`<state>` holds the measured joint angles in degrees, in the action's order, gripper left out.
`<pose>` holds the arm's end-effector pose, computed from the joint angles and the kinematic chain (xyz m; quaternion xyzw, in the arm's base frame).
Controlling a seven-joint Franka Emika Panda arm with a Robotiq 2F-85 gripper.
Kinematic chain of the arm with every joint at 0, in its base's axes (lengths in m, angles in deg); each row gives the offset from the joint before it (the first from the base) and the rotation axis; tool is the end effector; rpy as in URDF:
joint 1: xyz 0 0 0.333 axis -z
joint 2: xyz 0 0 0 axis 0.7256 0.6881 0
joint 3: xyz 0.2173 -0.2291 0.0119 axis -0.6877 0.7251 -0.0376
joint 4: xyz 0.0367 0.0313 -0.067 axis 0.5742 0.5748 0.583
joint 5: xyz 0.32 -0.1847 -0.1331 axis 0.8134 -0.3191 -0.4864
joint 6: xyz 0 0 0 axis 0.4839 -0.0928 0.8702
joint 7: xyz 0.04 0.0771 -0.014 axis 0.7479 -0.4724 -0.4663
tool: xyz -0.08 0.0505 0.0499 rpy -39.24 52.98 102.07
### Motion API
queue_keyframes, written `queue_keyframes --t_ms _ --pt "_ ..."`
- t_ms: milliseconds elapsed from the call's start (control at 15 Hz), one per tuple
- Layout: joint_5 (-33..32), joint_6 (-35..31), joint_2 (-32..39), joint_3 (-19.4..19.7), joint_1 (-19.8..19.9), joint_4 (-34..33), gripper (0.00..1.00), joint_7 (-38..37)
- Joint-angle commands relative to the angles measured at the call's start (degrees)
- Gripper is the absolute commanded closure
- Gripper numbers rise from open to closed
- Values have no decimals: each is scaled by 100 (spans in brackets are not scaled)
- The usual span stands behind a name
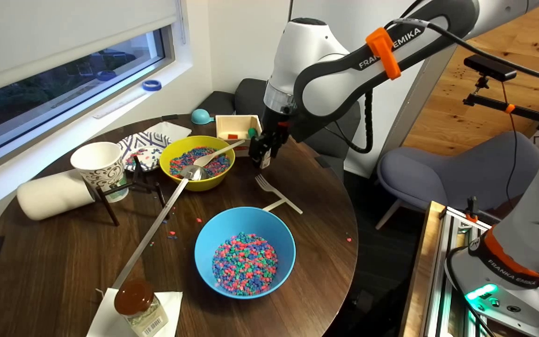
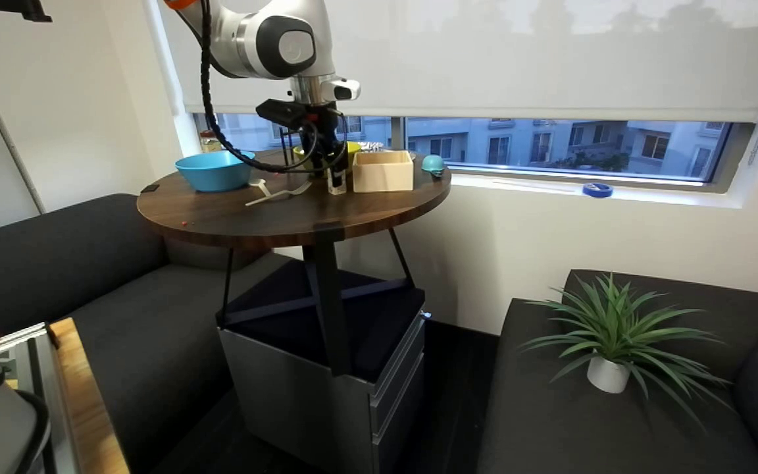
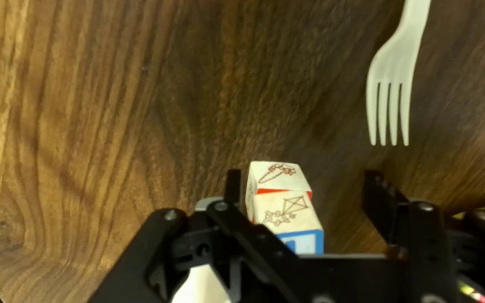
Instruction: Put the stacked toy blocks in the box
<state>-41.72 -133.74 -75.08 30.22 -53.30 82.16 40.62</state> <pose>0.5731 0.1232 0.3223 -0.9965 0.0210 -0.0731 0.0348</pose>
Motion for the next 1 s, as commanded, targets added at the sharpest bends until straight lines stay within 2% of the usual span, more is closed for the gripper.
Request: queue_keyframes --t_ms 0,133,333,533,933 --pt "-297 -108 98 129 -121 -72 44 -298" --pt "-447 -145 82 165 -124 -52 68 -356" --pt "-512 -144 67 159 -109 -26 90 -281" --pt "-529 -61 -46 128 -107 -5 90 -215" --pt "-466 350 -737 104 -56 -89 90 -158"
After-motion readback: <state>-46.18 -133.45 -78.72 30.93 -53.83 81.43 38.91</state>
